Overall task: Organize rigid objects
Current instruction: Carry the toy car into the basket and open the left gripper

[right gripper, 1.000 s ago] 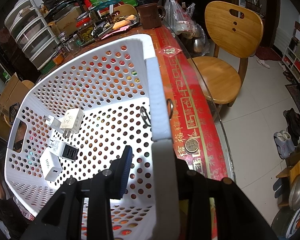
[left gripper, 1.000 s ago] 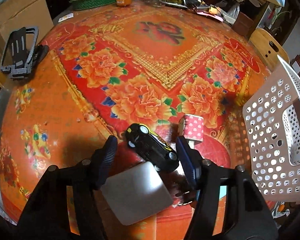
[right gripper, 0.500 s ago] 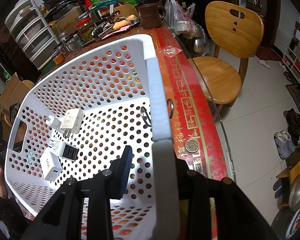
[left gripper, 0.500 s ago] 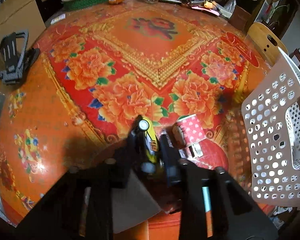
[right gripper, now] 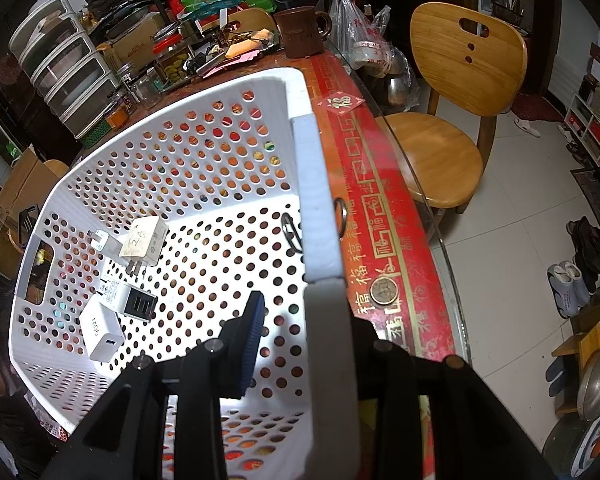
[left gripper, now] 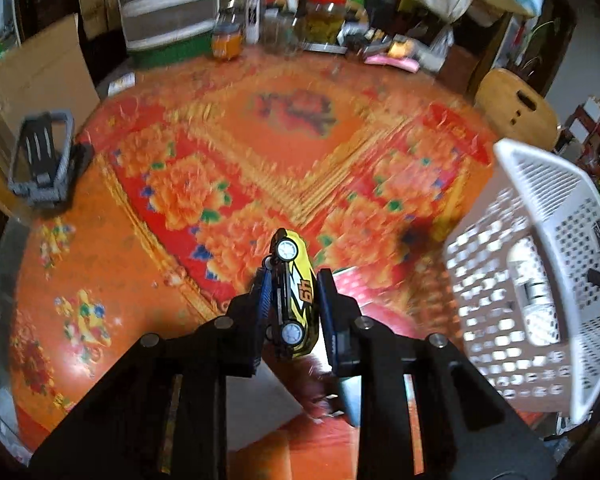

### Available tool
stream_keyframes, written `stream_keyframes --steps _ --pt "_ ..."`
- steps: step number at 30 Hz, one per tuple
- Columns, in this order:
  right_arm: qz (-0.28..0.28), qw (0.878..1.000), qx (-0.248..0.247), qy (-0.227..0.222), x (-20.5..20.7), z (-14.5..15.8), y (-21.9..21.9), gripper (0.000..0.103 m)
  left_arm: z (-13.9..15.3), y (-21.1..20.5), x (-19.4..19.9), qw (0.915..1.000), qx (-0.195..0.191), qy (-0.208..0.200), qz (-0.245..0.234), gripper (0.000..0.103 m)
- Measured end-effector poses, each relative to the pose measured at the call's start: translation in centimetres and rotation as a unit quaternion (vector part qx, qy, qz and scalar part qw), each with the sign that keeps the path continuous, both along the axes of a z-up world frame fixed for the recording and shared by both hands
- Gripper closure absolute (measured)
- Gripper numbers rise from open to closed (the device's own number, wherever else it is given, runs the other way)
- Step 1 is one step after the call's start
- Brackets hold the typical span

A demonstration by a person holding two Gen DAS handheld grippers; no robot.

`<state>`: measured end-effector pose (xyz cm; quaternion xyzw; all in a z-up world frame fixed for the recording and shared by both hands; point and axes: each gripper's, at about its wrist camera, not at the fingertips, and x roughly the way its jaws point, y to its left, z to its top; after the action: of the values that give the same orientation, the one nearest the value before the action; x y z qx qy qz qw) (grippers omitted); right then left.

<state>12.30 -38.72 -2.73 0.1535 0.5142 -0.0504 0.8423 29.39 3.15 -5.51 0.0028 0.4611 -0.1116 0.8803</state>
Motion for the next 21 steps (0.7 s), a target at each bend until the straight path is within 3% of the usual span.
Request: stream_keyframes --steps 7,13,17,21 --pt "0.001 1.0 0.0 0.0 0.0 0.0 0.0 0.07 6.0 -2.2 -2.3 0.9979 -0.009 -0.052 -0.037 0.081" --pt "0.001 1.0 0.0 0.0 0.0 0.0 0.0 0.07 9.8 -8.4 -4.3 0.9915 0.0 -0.067 -0.112 0.081" --pt "0.001 1.0 0.0 0.0 0.0 0.0 0.0 0.07 10.3 -13.8 -5.8 0.9854 0.017 -0.062 -0.158 0.081" --pt "0.001 1.0 0.0 0.0 0.0 0.0 0.0 0.07 8.9 -18.6 -6.8 0.9789 0.045 -0.041 -0.195 0.081"
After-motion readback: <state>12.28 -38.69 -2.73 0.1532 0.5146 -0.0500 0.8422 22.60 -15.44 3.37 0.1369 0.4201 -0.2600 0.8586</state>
